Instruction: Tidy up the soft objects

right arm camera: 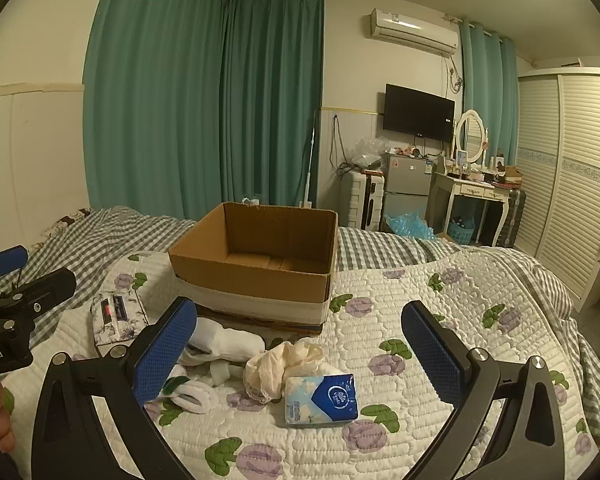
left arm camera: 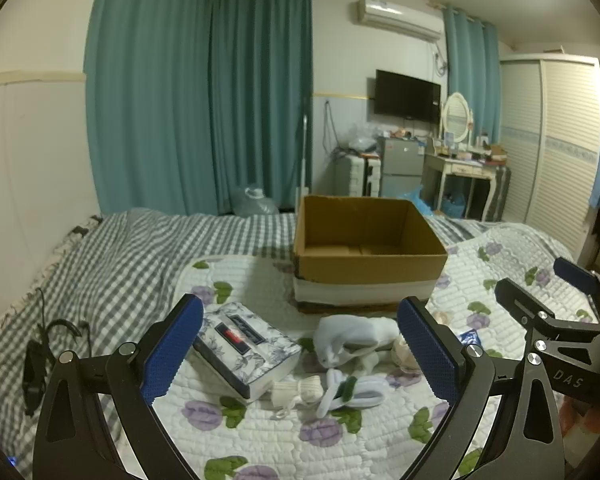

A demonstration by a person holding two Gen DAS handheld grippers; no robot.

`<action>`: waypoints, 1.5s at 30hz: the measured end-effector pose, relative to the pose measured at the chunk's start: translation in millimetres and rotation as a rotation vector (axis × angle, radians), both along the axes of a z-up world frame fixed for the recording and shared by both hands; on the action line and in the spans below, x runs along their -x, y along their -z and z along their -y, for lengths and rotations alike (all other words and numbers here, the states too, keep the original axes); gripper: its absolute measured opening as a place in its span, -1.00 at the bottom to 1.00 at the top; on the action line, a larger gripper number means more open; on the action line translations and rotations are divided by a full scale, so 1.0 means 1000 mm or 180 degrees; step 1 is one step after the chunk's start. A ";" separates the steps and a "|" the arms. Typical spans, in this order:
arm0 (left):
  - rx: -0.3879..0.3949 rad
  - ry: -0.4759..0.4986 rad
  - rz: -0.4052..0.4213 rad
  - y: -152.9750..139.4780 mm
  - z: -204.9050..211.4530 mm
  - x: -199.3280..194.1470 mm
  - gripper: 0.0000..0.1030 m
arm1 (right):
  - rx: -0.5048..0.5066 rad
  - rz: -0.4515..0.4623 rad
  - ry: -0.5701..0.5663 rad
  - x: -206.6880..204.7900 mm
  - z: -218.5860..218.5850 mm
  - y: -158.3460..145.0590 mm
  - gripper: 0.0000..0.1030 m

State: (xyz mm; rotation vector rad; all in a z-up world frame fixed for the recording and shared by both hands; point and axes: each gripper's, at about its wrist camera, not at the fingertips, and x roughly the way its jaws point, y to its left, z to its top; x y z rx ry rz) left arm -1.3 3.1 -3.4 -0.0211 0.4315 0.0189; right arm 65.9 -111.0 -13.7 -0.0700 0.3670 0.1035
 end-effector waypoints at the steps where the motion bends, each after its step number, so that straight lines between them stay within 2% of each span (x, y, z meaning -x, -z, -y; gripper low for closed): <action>1: -0.0003 -0.0002 -0.0001 0.000 0.001 0.000 0.93 | -0.0001 -0.0005 0.0000 -0.005 0.001 0.002 1.00; 45: 0.0005 -0.0017 0.0006 0.000 -0.003 0.001 0.93 | 0.0010 -0.0046 -0.0019 -0.006 -0.005 0.001 1.00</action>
